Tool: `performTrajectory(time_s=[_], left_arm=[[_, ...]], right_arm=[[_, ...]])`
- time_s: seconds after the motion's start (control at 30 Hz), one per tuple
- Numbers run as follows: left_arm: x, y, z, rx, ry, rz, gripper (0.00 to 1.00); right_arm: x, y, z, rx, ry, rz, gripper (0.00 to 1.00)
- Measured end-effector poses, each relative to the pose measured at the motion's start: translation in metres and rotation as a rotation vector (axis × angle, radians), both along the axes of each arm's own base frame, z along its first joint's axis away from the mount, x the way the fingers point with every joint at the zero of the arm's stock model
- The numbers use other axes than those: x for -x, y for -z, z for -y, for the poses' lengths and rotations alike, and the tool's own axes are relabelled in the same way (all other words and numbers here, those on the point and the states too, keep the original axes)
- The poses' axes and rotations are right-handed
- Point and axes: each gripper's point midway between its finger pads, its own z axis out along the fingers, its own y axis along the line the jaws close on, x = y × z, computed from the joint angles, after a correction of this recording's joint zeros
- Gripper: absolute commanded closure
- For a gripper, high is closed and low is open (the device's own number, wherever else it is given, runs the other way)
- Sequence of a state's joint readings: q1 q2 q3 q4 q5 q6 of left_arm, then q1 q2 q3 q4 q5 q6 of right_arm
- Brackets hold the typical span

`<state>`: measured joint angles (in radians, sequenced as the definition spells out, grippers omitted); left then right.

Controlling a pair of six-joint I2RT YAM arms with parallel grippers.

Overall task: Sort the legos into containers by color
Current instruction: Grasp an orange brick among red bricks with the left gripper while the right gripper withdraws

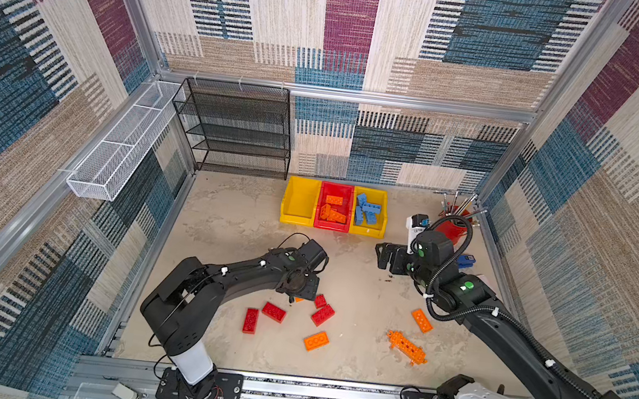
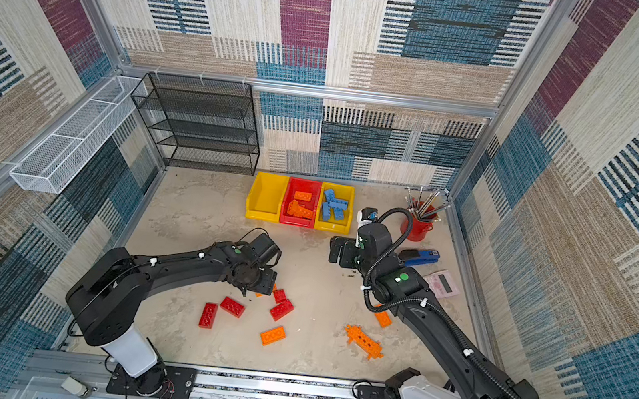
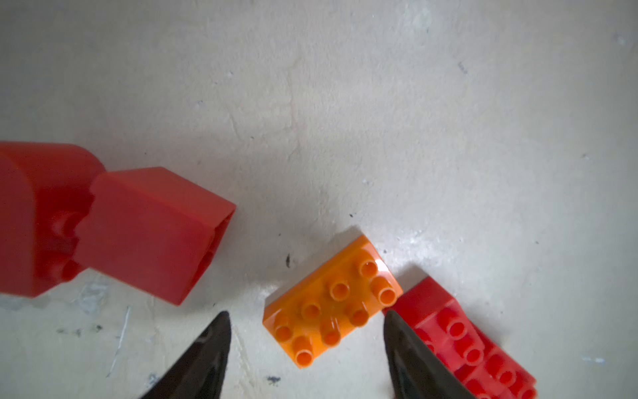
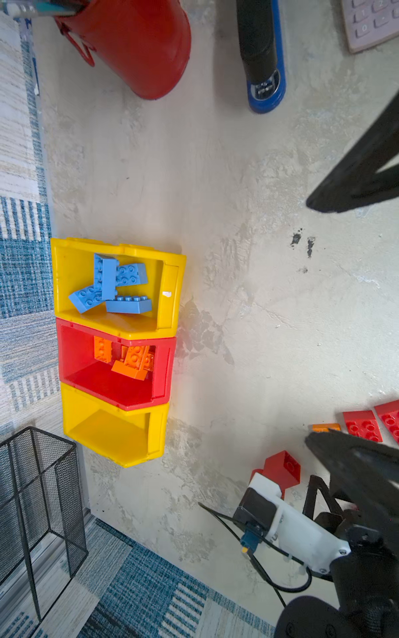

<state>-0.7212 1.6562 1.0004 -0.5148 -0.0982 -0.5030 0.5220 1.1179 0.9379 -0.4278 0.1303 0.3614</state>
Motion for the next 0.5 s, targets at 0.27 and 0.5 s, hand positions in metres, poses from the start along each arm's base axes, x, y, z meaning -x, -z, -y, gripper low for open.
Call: performTrajectory(time_s=[0.27, 0.5], left_arm=[[-0.003, 0.01, 0.009, -0.011, 0.151, 0.006, 0.31], [-0.009, 0.018, 0.021, 0.002, 0.198, -0.006, 0.35]], right_arm=[[-0.001, -0.008, -0.004, -0.017, -0.013, 0.003, 0.01], [0.001, -0.007, -0.004, -0.015, -0.019, -0.007, 0.01]])
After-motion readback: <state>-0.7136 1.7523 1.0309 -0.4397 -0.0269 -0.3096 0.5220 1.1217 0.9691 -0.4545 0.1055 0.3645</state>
